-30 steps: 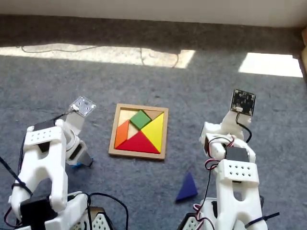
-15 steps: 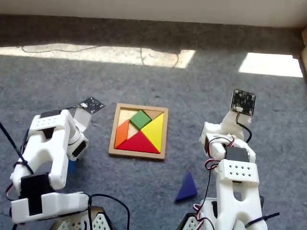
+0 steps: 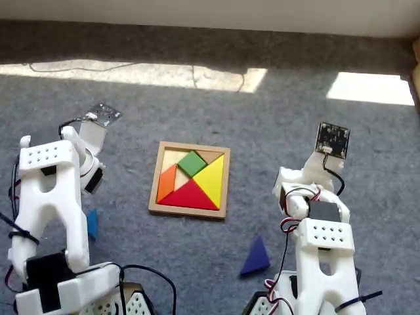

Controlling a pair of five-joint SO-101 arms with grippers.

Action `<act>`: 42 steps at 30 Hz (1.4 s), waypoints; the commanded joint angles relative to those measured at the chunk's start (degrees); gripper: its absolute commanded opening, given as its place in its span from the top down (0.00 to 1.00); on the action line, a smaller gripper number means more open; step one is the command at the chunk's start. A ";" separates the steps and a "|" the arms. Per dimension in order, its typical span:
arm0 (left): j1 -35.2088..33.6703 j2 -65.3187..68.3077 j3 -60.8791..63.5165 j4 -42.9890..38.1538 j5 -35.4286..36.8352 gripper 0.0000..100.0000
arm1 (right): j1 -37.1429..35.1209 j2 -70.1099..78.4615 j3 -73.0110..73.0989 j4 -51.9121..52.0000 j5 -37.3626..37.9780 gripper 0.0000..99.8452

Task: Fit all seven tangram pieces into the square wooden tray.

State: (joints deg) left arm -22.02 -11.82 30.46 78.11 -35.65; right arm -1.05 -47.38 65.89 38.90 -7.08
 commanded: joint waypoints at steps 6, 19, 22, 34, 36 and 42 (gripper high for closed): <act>-4.09 -24.04 12.26 2.73 12.48 0.96 | 0.31 -1.19 -0.75 -1.01 0.70 0.99; -8.66 -29.05 34.33 -12.48 12.84 0.74 | 0.31 -1.19 -0.40 -1.01 0.70 0.99; -8.48 -29.05 36.18 -14.95 12.84 0.74 | 0.31 -1.19 -0.31 -1.01 0.70 0.99; -8.75 -12.97 28.97 -17.67 15.12 0.75 | 0.31 -1.19 -0.31 -1.01 0.70 0.99; -8.75 -10.42 26.86 -17.67 15.65 0.75 | 0.31 -1.19 -0.31 -1.01 0.70 0.99; -8.75 -3.47 22.20 -17.32 15.65 0.75 | 0.40 -1.19 -0.31 -1.01 0.70 0.99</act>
State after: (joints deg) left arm -30.11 -19.56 56.66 61.32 -20.44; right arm -1.05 -47.38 65.89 38.90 -7.08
